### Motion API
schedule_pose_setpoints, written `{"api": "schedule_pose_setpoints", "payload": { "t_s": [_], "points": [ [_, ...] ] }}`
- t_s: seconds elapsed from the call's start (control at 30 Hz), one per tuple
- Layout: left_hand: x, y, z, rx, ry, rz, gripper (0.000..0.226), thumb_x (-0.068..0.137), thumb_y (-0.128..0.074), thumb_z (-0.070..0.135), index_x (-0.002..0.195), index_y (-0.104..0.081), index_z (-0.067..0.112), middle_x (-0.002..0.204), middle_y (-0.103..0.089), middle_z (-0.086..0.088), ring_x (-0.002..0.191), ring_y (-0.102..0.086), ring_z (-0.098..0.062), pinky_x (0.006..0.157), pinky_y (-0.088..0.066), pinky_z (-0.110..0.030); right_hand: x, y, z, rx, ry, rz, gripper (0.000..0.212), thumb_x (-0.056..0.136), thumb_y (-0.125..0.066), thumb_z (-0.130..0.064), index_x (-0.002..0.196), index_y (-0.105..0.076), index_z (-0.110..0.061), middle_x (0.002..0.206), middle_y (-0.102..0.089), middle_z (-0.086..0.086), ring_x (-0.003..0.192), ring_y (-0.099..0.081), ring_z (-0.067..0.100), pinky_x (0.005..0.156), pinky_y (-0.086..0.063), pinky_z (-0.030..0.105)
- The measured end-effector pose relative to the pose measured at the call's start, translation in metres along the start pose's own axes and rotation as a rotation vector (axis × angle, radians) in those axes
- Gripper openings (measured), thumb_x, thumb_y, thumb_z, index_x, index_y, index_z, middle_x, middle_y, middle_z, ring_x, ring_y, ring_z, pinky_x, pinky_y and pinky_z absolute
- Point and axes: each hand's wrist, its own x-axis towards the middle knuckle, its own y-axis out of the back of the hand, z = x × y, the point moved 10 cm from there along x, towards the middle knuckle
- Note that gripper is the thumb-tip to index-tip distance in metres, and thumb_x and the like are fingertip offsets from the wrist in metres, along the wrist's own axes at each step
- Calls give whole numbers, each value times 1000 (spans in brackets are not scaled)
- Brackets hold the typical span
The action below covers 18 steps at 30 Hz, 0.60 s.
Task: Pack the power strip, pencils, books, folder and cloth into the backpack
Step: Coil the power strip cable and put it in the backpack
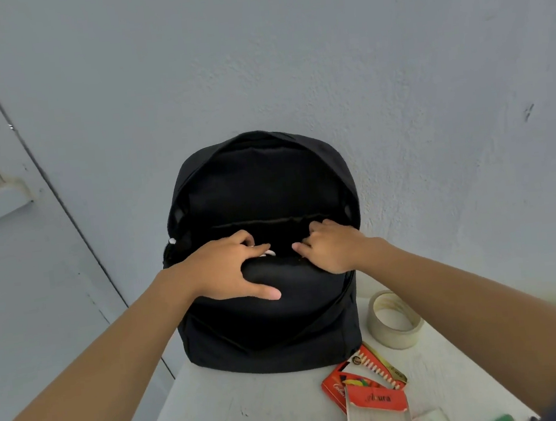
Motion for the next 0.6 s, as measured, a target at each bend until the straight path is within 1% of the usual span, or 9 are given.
{"api": "schedule_pose_setpoints", "payload": {
  "t_s": [0.07,0.13,0.2,0.27,0.33,0.4,0.47,0.53,0.6],
  "points": [
    [2,2,-4,-6,32,27,98,71,-52,92,153,-40,42,136,-41,16,122,-51,-12,103,-46,-34,-1,7,1,51,-28,43,62,106,-21,-50,120,-64,-7,131,-50,12,127,-44,31,106,-37,44],
    [6,4,-6,-5,64,67,89,71,-49,93,147,-47,46,128,-44,16,114,-52,-11,96,-50,-34,-5,15,5,122,-66,169,59,106,-24,-49,106,-65,-6,116,-58,10,113,-56,29,93,-45,41],
    [10,7,-3,23,82,142,80,74,-49,90,142,-51,48,127,-48,14,114,-54,-12,92,-50,-33,-15,19,11,168,-97,298,64,104,-24,-56,95,-67,-9,102,-63,6,98,-63,28,81,-49,38],
    [13,8,2,67,83,200,73,78,-49,87,139,-52,47,128,-49,11,112,-56,-14,89,-50,-32,-24,18,10,117,-74,338,81,94,-16,-74,100,-71,-15,108,-64,3,103,-62,25,86,-51,39],
    [17,5,3,47,95,193,73,77,-55,86,139,-50,48,128,-45,8,102,-56,-14,84,-52,-32,-29,11,6,58,-24,290,99,78,-11,-89,122,-65,-19,127,-59,1,121,-55,24,100,-46,39],
    [20,1,1,14,113,138,83,71,-64,84,144,-45,48,130,-41,5,102,-56,-18,87,-53,-34,-32,5,4,5,24,257,104,70,-26,-95,135,-52,-19,137,-54,1,127,-50,23,107,-40,38],
    [24,-4,0,12,129,84,89,68,-69,82,146,-43,47,133,-42,1,112,-57,-23,95,-53,-38,-34,3,1,-37,72,304,95,69,-52,-89,134,-47,-19,131,-55,-1,121,-53,21,102,-41,36],
    [27,-5,7,10,102,82,77,70,-71,79,136,-55,45,125,-51,3,114,-58,-22,96,-52,-39,-37,3,0,-71,75,389,85,72,-61,-80,130,-48,-19,123,-58,-2,115,-55,20,98,-41,34],
    [28,-2,15,17,63,108,64,74,-71,75,127,-63,41,117,-55,7,112,-59,-19,95,-51,-37,-41,4,-2,-92,65,476,78,76,-61,-76,127,-50,-18,121,-59,-1,114,-56,20,97,-42,34]
  ]
}}
